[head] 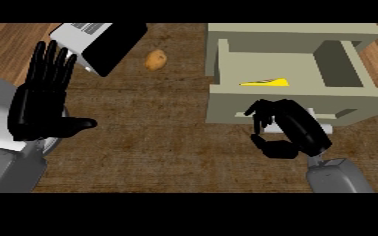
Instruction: Pick up the cup, place it into the drawer and close the drawer
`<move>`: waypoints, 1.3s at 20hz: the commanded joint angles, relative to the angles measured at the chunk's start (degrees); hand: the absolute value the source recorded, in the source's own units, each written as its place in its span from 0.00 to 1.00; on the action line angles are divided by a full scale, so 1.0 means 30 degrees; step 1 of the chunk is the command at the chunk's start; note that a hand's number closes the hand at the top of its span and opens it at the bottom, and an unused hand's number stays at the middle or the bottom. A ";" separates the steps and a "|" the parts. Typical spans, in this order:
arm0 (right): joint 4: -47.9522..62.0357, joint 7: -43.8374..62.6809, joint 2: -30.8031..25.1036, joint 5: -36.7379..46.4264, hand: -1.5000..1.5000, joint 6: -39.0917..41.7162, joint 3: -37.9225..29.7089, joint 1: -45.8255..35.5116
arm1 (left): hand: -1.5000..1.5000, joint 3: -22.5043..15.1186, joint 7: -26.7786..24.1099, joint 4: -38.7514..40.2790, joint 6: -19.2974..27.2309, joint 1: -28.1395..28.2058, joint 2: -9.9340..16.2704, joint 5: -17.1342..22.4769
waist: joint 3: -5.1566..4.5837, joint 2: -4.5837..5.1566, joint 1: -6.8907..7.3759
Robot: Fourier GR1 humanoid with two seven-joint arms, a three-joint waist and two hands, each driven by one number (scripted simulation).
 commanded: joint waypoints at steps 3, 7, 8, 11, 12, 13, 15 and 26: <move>0.5230 -0.1644 0.0333 0.2113 0.00 -0.1559 -0.0120 -0.1879 | 0.00 0.1311 0.0265 -0.1086 -0.1576 0.2261 0.0618 -0.0116 | 0.0001 0.0003 -0.0136; 0.9104 -0.1876 0.1628 0.3180 0.00 -0.2410 -0.0073 -0.4011 | 0.00 0.1898 -0.0084 -0.0702 -0.1971 0.2320 -0.0230 -0.0701 | 0.0002 0.0021 -0.0155; 0.7398 -0.0108 0.2075 0.3228 0.00 -0.0887 0.0388 -0.4436 | 0.00 0.1709 -0.0304 0.0541 -0.1895 0.1610 -0.1171 -0.1241 | -0.0007 0.0004 -0.0302; 1.2492 -0.2831 0.1504 0.2859 0.00 -0.2309 -0.1459 -0.6514 | 0.00 0.3079 0.0633 -0.1720 -0.2764 0.3517 0.0323 -0.0071 | 0.0007 0.0023 -0.0021; 1.3838 -0.3306 0.2072 0.3034 0.00 -0.3444 -0.1538 -0.6669 | 0.00 0.3538 0.0173 0.0636 -0.4595 0.2956 0.0470 0.0220 | 0.0002 0.0081 -0.0053; 1.5118 -0.4036 0.1962 0.2995 0.00 -0.3745 -0.1918 -0.7304 | 0.00 0.3084 -0.0466 -0.0717 -0.4197 0.4076 0.0011 -0.0527 | 0.0008 0.0069 0.0045; 1.6881 -0.3931 0.2354 0.2814 0.00 -0.3299 -0.2338 -0.9181 | 0.00 0.3711 -0.0655 0.0359 -0.5187 0.3617 0.0215 -0.0258 | 0.0008 0.0118 0.0178; 2.4792 -0.6996 0.0234 0.2555 0.00 -0.3102 -0.4680 -1.4205 | 0.00 0.3396 0.0548 0.0762 -0.4763 0.1877 -0.0920 -0.0876 | 0.0045 0.0454 0.0700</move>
